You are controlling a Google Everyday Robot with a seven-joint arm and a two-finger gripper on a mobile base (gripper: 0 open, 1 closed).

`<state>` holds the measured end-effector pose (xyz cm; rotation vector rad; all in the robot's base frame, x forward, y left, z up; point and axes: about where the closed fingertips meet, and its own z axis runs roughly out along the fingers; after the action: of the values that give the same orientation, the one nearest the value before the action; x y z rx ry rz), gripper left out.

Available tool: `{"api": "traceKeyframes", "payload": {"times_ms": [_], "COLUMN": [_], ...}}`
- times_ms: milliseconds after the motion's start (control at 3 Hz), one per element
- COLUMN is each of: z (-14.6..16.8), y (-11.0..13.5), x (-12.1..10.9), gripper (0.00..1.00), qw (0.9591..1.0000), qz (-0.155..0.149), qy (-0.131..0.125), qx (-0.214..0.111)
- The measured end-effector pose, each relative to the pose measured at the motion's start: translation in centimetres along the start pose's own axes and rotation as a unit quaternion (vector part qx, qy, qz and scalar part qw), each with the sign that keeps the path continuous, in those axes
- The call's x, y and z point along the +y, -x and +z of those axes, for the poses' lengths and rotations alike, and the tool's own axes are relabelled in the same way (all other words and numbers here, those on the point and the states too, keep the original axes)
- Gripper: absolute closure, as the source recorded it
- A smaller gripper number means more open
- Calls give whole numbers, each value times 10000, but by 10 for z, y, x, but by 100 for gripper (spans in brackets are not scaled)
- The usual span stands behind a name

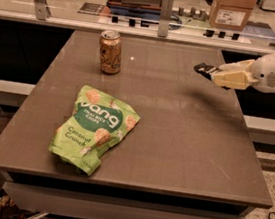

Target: Move rxbar chocolate near green rice chip bag

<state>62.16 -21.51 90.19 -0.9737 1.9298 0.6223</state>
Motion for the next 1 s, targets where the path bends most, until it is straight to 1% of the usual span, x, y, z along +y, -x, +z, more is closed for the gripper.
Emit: {"api": "traceKeyframes", "payload": {"times_ms": [333, 667, 1000], "z": [-13, -23, -31], "y": [-3, -6, -10], "x": [25, 45, 67], "gripper": [100, 100, 100], "qw": [9999, 9997, 9996], "qz": [-100, -183, -212], "qy": [-18, -14, -17], "qx": [78, 133, 160]}}
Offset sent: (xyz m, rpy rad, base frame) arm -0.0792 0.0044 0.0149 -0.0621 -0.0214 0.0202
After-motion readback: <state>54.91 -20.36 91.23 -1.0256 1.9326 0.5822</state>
